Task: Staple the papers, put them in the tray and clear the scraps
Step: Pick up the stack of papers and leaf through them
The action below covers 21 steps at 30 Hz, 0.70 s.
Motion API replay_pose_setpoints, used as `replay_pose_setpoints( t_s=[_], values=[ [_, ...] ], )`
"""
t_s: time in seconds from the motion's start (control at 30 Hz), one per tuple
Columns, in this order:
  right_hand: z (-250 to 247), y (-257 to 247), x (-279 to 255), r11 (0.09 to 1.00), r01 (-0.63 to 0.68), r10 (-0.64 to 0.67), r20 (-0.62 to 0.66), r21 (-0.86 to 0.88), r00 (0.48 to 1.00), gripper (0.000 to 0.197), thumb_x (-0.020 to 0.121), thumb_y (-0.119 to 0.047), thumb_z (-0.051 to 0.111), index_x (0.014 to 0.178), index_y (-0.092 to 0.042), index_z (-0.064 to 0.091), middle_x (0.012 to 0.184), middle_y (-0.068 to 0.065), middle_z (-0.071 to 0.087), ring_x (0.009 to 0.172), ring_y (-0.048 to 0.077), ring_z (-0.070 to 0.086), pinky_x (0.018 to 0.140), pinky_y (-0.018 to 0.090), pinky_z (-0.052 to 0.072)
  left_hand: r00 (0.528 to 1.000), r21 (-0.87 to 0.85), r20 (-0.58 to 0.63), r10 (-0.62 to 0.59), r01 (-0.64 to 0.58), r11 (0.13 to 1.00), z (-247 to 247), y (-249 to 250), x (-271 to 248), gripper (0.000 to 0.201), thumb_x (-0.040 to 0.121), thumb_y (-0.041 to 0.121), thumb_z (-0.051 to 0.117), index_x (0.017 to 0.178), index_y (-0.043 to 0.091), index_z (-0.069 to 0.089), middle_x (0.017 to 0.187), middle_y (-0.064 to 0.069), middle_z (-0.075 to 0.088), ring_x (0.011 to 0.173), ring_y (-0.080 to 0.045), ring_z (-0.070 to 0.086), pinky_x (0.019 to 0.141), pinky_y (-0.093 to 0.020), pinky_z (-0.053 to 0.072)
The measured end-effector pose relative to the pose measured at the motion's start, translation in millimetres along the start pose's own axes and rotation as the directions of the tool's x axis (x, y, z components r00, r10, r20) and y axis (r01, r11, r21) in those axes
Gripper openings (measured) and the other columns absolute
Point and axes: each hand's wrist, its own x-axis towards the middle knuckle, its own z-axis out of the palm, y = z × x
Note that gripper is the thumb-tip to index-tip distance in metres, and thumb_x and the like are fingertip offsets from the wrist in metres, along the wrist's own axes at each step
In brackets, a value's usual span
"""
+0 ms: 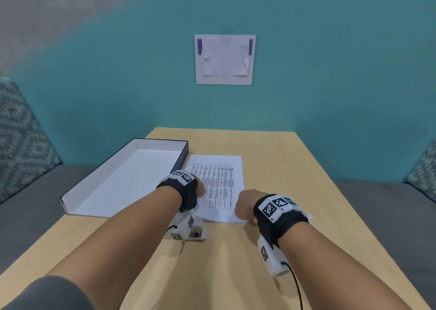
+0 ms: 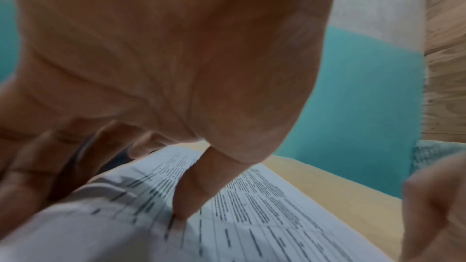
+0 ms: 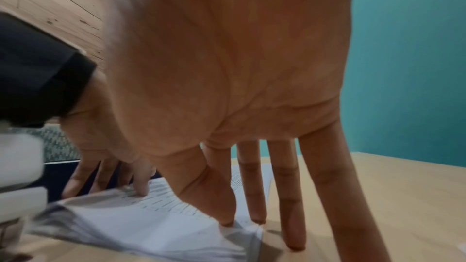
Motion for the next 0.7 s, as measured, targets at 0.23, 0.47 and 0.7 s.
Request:
replay_pose_setpoints(
  t_s=[0.23,0.47,0.7],
  values=[
    [5.1,3.5,11.2,0.999,0.042,-0.041,-0.040,0.034,0.998,0.025,0.093,-0.011,0.043,0.067,-0.012,0.044,0.069,0.002,0.048,0.067,0.021,0.051,0.067,0.028,0.042,0.995,0.152,0.098,0.000,-0.015,0.988,-6.1,-8.8,85.9,0.005,0.092,0.019,0.059,0.095,0.016,0.059,0.086,-0.004,0.053,0.085,-0.031,0.052,0.077,-0.036,0.045],
    [7.3,7.6,13.6,0.995,0.047,-0.043,-0.041,0.089,0.998,0.018,0.093,-0.015,0.044,0.077,-0.011,0.050,0.076,0.003,0.051,0.082,0.026,0.054,0.072,0.029,0.044,0.995,-0.018,0.096,-0.027,0.029,0.999,-25.8,2.4,1.1,0.013,0.098,0.018,0.055,0.110,0.014,0.056,0.109,-0.007,0.052,0.098,-0.028,0.048,0.092,-0.033,0.042],
    [8.3,8.1,10.5,0.996,0.053,-0.049,-0.058,0.067,0.997,0.019,0.092,-0.011,0.044,0.073,-0.012,0.048,0.070,0.002,0.049,0.076,0.024,0.054,0.064,0.028,0.043,0.998,-0.068,0.026,-0.051,0.053,0.996,-29.5,-2.7,19.8,0.014,0.085,0.020,0.060,0.093,0.010,0.065,0.090,-0.004,0.058,0.092,-0.028,0.050,0.085,-0.034,0.038]
  ],
)
